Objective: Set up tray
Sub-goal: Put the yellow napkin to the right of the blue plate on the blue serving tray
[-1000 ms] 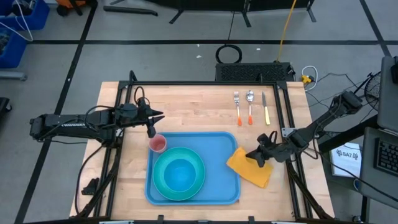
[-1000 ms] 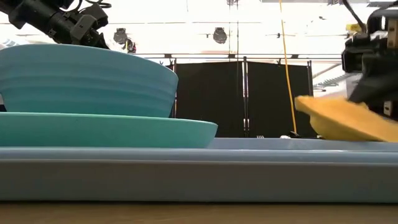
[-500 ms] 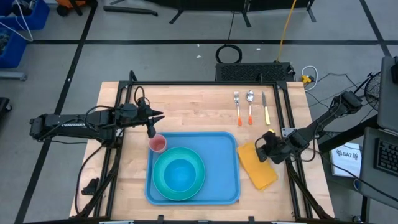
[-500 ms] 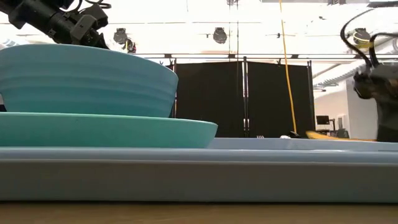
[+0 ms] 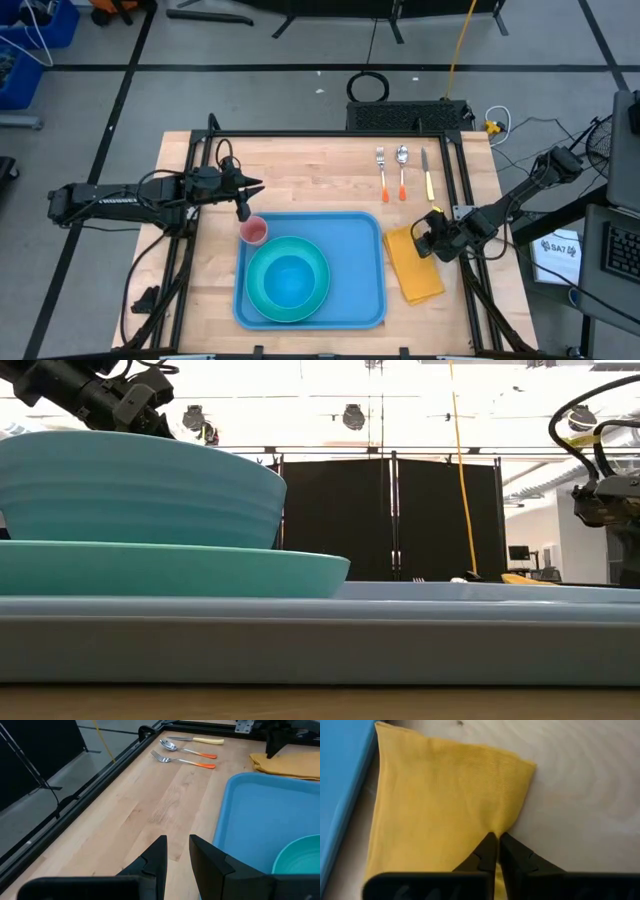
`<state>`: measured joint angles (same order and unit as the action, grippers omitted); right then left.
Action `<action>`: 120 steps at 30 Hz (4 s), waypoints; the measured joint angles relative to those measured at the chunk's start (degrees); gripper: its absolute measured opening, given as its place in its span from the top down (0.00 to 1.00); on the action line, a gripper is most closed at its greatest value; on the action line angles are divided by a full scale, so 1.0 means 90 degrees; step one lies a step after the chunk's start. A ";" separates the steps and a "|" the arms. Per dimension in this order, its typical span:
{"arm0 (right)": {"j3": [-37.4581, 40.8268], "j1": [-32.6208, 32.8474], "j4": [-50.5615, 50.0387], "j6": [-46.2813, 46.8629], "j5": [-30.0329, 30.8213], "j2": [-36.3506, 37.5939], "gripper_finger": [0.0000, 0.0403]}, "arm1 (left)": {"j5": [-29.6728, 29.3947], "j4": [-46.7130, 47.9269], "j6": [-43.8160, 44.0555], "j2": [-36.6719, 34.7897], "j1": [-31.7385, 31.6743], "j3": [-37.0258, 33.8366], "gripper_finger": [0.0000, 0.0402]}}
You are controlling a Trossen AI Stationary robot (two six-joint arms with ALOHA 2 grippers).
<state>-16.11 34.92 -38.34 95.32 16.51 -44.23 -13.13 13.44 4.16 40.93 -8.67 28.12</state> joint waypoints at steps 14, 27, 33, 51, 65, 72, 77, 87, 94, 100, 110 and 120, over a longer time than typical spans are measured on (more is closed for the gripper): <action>0.0033 -0.0175 -0.0090 -0.0676 0.0503 0.0049 0.67 | 0.0003 0.0002 -0.0048 -0.0002 0.0000 0.0000 0.78; 0.0833 -0.0889 0.2026 -0.1508 0.1021 0.0029 0.67 | 0.0006 -0.0001 -0.0062 -0.0001 0.0000 0.0000 0.78; 0.0868 -0.1228 0.2552 -0.2033 0.0689 0.0036 0.69 | 0.0008 0.0007 -0.0008 0.0000 -0.0005 0.0002 0.78; 0.0681 -0.1504 0.4674 -0.4602 0.1109 0.0198 1.00 | 0.0004 0.0004 0.0089 0.0000 -0.0005 0.0002 0.78; 0.0409 -0.1496 0.7022 -0.5407 0.0120 0.0023 1.00 | -0.0036 0.0002 0.0093 0.0000 -0.0005 0.0002 0.78; 0.0397 -0.1496 0.7185 -0.4998 -0.0348 -0.0300 1.00 | -0.0042 0.0001 0.0093 0.0000 -0.0005 0.0002 0.78; 0.0372 -0.1578 0.7813 -0.4760 -0.0562 -0.1345 1.00 | -0.0046 -0.0030 0.0093 0.0000 -0.0005 0.0002 0.78; -0.1499 -0.2059 0.7740 -0.5593 -0.2177 -0.3670 1.00 | -0.0044 -0.0044 0.0100 0.0000 -0.0005 0.0002 0.78; -0.2097 -0.2542 0.7504 -0.5887 -0.2793 -0.4690 1.00 | -0.0041 -0.0039 0.0073 0.0000 -0.0005 0.0002 0.78; -0.2212 -0.2661 0.7996 -0.6095 -0.3859 -0.5009 1.00 | 0.0005 -0.0022 0.0067 0.0000 -0.0005 0.0002 0.78; -0.2565 -0.2578 0.7440 -0.5584 -0.4660 -0.5020 1.00 | 0.0013 -0.0045 0.0098 0.0000 -0.0005 0.0002 0.78; -0.3500 -0.2860 0.6821 -0.7562 -0.3194 -0.5009 1.00 | 0.0015 -0.0047 0.0209 0.0000 -0.0005 0.0002 0.78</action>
<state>-47.60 9.18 23.05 27.26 -12.24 -89.31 -12.99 13.02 6.04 40.93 -8.71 28.14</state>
